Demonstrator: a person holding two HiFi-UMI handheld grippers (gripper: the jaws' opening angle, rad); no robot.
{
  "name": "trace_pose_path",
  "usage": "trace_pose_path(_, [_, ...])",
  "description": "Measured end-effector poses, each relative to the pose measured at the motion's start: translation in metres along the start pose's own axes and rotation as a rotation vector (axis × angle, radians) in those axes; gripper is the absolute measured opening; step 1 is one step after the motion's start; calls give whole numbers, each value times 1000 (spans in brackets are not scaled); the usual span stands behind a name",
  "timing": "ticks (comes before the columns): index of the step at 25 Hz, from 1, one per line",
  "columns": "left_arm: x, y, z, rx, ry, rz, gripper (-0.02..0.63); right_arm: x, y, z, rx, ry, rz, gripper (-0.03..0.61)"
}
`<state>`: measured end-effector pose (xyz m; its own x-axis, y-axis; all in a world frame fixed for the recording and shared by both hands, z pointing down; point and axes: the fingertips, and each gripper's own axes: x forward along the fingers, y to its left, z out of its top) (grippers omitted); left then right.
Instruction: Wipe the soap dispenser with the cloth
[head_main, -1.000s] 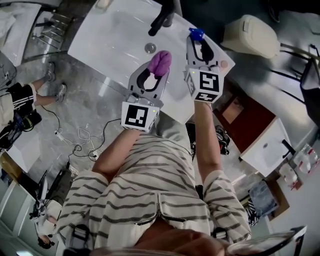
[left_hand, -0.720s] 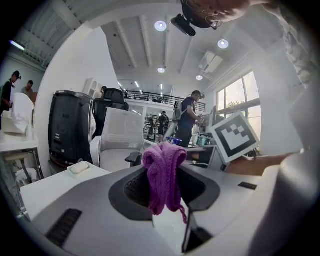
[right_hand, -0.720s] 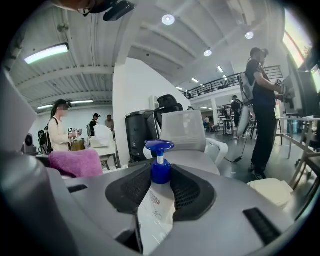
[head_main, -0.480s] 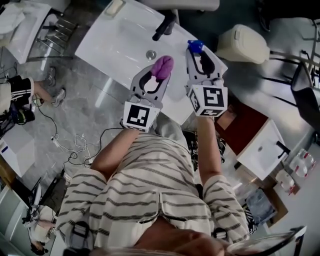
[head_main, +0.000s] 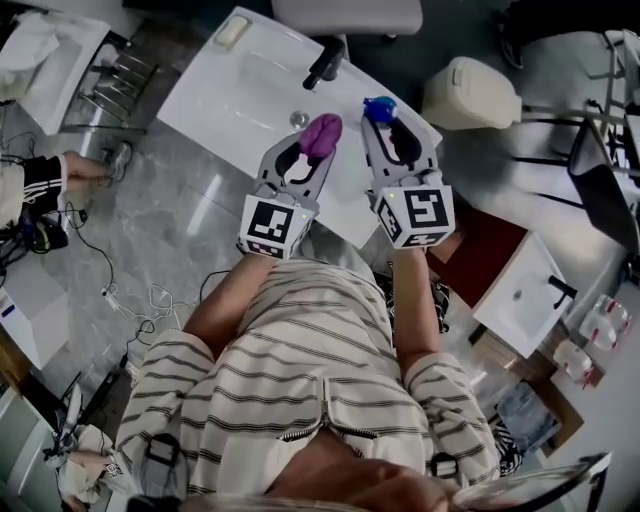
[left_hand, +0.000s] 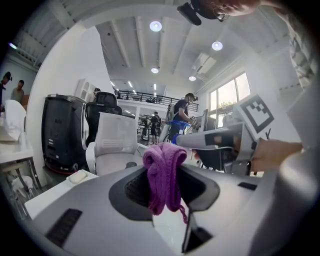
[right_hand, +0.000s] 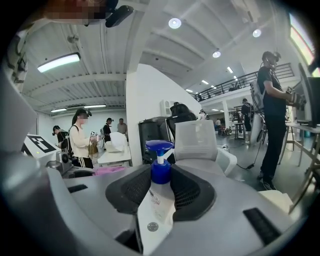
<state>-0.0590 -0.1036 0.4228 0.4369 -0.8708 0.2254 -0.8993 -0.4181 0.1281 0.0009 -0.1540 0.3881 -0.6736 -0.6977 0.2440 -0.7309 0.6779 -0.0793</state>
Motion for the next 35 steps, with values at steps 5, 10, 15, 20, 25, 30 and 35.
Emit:
trace_pose_path(5, [-6, 1, 12, 24, -22, -10, 129, -9, 14, 10, -12, -5, 12, 130])
trace_pose_path(10, [-13, -4, 19, 42, -32, -24, 129, -19, 26, 16, -26, -15, 19, 132])
trace_pose_path(15, [-22, -15, 20, 61, -34, -40, 129, -29, 31, 18, -36, -17, 13, 132])
trace_pose_path(20, [-27, -35, 18, 99, -33, -85, 129, -33, 36, 23, -50, -26, 7, 132])
trace_pose_path(25, [-26, -48, 20, 108, -42, -104, 129, -38, 37, 30, -64, -34, 3, 132])
trace_pose_path(30, [-24, -62, 19, 122, -45, -136, 129, -43, 37, 33, -70, -41, -2, 132])
trace_pose_path(35, [-22, -76, 14, 145, -39, -166, 129, -44, 40, 33, -69, -40, 10, 132])
